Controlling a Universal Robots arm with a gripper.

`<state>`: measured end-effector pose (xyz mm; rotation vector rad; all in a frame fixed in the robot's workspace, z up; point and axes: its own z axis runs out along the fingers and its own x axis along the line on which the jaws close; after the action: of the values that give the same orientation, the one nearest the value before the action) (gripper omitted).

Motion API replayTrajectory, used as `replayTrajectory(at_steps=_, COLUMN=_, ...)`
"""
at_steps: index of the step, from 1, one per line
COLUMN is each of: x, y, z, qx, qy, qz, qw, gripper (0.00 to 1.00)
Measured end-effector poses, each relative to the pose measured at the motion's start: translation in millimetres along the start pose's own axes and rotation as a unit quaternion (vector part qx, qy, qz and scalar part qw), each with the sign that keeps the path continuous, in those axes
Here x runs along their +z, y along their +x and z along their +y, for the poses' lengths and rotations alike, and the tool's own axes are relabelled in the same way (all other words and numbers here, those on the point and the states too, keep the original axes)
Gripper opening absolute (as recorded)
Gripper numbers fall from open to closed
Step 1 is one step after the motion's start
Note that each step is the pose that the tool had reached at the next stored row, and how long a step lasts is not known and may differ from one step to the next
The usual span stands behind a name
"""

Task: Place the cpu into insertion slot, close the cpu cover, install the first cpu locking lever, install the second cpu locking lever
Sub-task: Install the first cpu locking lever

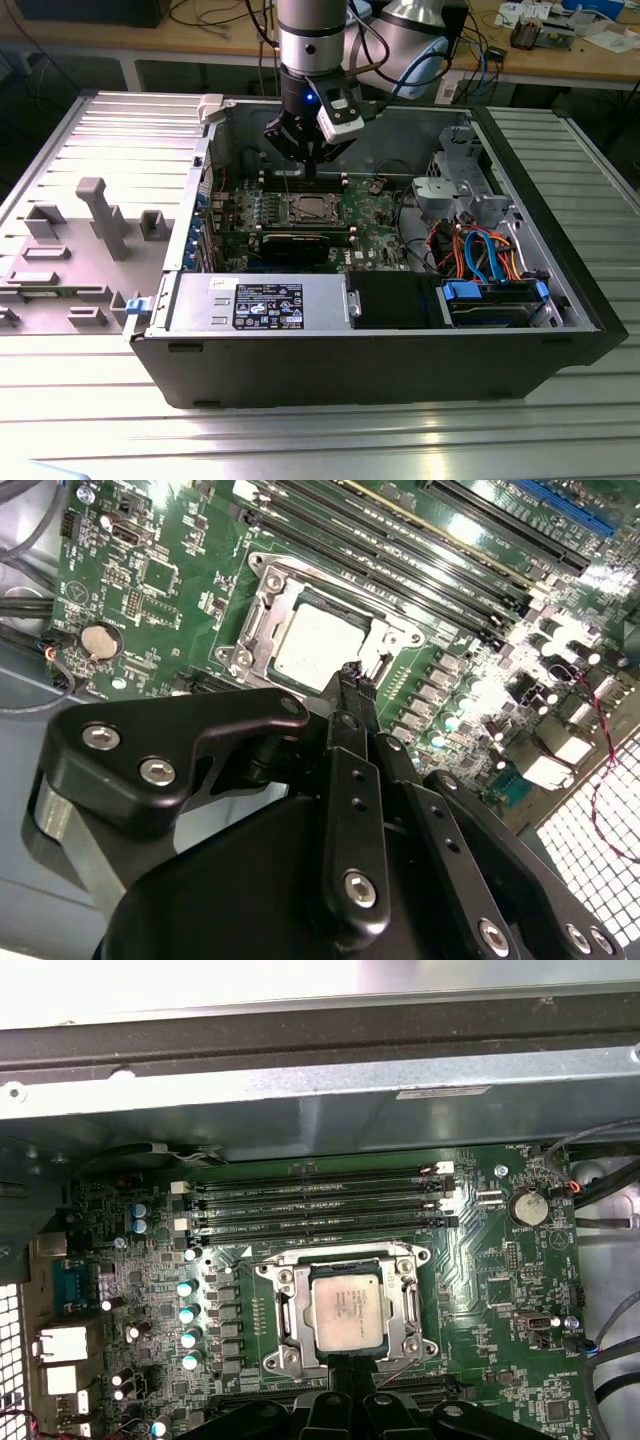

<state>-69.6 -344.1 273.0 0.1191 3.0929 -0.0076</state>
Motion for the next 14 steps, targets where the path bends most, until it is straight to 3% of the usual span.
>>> replayTrajectory(at_steps=14, x=-0.2, y=5.0, z=-0.4, qx=0.0, qy=0.0, qz=0.0, qw=1.0, gripper=0.11)
